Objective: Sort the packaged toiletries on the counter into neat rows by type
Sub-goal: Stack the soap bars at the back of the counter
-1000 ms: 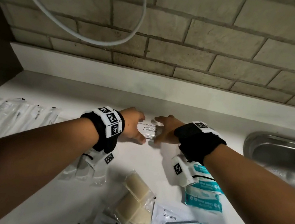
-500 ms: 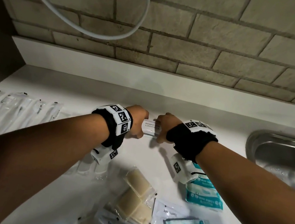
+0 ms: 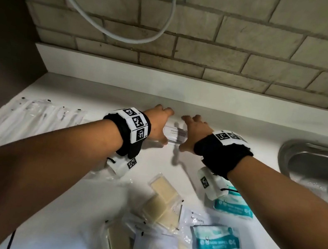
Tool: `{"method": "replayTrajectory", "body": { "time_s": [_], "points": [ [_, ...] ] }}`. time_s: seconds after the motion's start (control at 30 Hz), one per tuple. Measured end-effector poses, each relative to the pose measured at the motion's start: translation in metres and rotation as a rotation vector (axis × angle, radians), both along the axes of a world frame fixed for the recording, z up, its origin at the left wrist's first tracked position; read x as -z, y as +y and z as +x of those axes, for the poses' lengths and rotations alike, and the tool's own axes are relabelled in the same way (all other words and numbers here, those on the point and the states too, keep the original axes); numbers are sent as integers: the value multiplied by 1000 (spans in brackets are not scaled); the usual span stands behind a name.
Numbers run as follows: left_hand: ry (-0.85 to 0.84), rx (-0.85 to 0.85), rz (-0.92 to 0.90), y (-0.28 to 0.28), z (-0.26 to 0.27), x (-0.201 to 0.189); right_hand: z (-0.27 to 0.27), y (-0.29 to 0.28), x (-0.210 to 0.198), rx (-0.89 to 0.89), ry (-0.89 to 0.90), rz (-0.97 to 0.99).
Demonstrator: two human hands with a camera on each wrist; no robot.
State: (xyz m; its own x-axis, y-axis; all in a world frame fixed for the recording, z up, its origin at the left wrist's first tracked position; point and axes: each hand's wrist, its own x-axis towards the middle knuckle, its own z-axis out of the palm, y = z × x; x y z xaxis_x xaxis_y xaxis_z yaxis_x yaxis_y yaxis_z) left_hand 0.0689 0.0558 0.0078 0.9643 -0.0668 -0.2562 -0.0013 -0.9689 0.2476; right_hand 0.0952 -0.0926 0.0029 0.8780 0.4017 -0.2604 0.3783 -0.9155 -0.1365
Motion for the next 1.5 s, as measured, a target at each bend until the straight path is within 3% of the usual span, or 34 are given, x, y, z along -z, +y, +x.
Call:
{"method": "replayTrajectory", "body": {
  "time_s": [0.17, 0.4, 0.8, 1.07, 1.17, 1.27, 1.5],
  "points": [
    [-83, 25, -139, 0, -58, -27, -48, -3, -18, -58, -96, 48],
    [223, 37, 25, -18, -151, 2, -112, -11, -2, -119, 132, -124],
    [143, -60, -155, -15, -166, 14, -136, -21, -22, -43, 92, 23],
    [75, -159, -409, 44, -207, 15, -166, -25, -8, -115, 336, -99],
    [93, -147, -470, 50, -223, 12, -173, -20, -6, -152, 218, -166],
    [90, -98, -448, 49, -234, 8, -174, -18, -4, -199, 146, -228],
    [191, 36, -326, 35, -252, 10, -175, -12, -4, -132, 178, -177]
  ]
}}
